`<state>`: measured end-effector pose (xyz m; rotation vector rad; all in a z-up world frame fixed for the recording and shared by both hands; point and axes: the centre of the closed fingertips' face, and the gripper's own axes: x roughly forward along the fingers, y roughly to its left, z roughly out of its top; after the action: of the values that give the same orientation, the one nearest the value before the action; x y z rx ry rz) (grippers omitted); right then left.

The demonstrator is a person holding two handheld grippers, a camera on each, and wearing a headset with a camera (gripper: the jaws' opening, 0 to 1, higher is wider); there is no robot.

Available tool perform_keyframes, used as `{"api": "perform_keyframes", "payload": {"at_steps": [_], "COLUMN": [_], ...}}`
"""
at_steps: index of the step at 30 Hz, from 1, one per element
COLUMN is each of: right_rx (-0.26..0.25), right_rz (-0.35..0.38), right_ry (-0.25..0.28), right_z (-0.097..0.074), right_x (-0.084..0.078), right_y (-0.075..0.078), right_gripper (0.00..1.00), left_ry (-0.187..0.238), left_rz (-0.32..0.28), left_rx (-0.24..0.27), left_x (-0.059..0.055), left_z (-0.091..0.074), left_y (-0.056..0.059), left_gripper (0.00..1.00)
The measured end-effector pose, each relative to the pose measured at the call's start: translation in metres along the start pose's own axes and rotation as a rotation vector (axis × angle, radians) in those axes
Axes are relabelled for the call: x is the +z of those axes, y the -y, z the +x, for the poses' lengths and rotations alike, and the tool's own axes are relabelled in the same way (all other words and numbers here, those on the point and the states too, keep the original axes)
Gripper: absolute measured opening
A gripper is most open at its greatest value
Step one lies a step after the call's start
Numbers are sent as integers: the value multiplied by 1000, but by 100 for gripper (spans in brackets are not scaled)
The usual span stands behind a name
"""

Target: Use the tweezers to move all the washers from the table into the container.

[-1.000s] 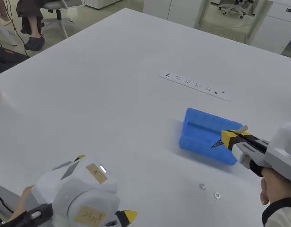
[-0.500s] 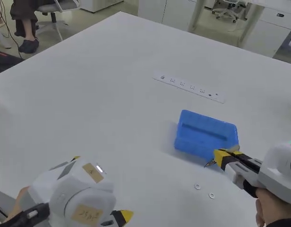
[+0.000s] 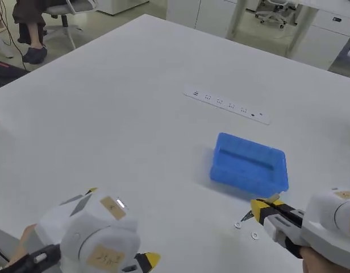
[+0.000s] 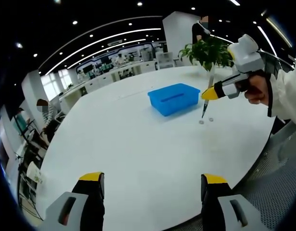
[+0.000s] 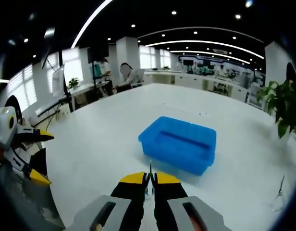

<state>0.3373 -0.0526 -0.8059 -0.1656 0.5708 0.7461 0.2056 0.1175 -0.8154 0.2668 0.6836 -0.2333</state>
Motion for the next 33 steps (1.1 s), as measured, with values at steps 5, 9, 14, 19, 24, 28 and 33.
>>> {"api": "perform_keyframes", "payload": {"at_steps": [5, 9, 14, 19, 24, 28, 33], "right_rx": [-5, -7, -9, -15, -20, -28, -32], "right_rz": [-9, -11, -14, -22, -38, -51, -85], "right_ry": [-9, -12, -32, -24, -12, 12, 21], "right_z": [2, 3, 7, 7, 9, 11, 14], "right_x": [-4, -5, -10, -10, -8, -7, -5], "right_y": [-1, 0, -1, 0, 2, 2, 1], "right_gripper": [2, 3, 3, 3, 2, 2, 2], "left_ry": [-2, -4, -8, -13, -19, -22, -26], "left_rz": [0, 0, 0, 1, 4, 6, 7], "left_rx": [1, 0, 1, 1, 2, 1, 4], "left_x": [0, 0, -1, -1, -2, -3, -4], "left_z": [0, -1, -1, -1, 0, 0, 1], "left_y": [0, 0, 0, -1, -1, -1, -2], "left_gripper": [84, 84, 84, 84, 84, 83, 83]}}
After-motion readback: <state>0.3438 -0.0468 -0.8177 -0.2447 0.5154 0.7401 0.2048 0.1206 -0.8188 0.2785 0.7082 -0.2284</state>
